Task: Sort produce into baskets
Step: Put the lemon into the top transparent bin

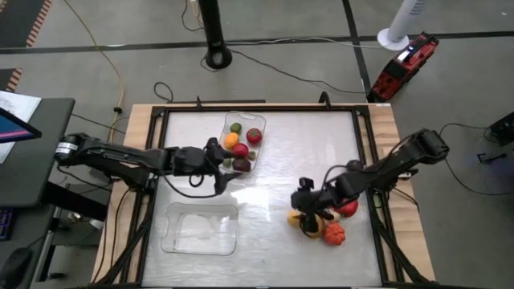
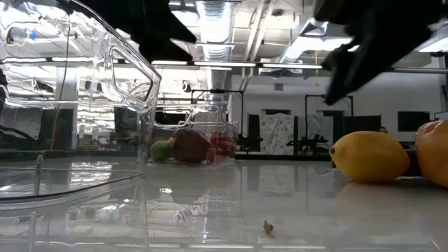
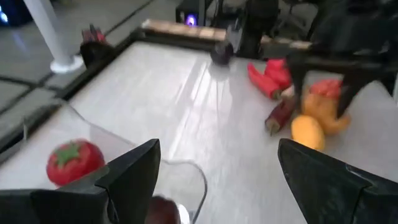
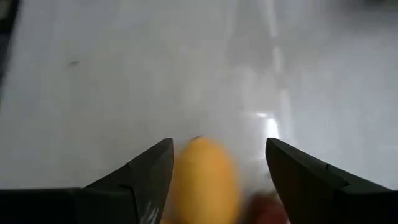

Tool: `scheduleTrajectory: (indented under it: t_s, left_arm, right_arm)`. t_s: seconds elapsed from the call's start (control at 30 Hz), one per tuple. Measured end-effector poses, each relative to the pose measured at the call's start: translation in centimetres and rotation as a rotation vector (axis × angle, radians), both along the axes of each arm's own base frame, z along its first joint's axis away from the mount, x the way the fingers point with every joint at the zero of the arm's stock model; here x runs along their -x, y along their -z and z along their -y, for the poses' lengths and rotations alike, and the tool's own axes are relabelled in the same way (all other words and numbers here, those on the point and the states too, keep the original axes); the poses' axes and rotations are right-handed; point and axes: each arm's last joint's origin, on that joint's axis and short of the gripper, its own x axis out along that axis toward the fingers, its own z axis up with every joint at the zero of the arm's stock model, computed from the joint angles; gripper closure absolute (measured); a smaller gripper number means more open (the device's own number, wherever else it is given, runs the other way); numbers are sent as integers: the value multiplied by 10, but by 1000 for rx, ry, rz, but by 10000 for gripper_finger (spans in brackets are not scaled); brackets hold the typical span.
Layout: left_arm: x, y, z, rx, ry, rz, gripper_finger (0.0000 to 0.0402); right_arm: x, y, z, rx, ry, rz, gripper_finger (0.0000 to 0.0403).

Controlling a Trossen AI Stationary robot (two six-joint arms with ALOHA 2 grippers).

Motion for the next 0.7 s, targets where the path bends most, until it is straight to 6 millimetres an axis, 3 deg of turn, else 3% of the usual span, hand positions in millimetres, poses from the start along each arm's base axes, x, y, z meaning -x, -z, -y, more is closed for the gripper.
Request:
scheduleTrajectory:
  t_s: [0.13,0.3,0.7]
  left_arm:
    - [-2,3,2,2,4,-10,88]
    - [-1,-3,10,-2,36,31,88]
    - [2,-2,18,-20,75,13,88]
  right_arm:
    - [7,7,-16,-22,-1,-45,120]
    - [21,8,-17,-29,120,-131,119]
    - [44,7,-54,-21,98,-83,119]
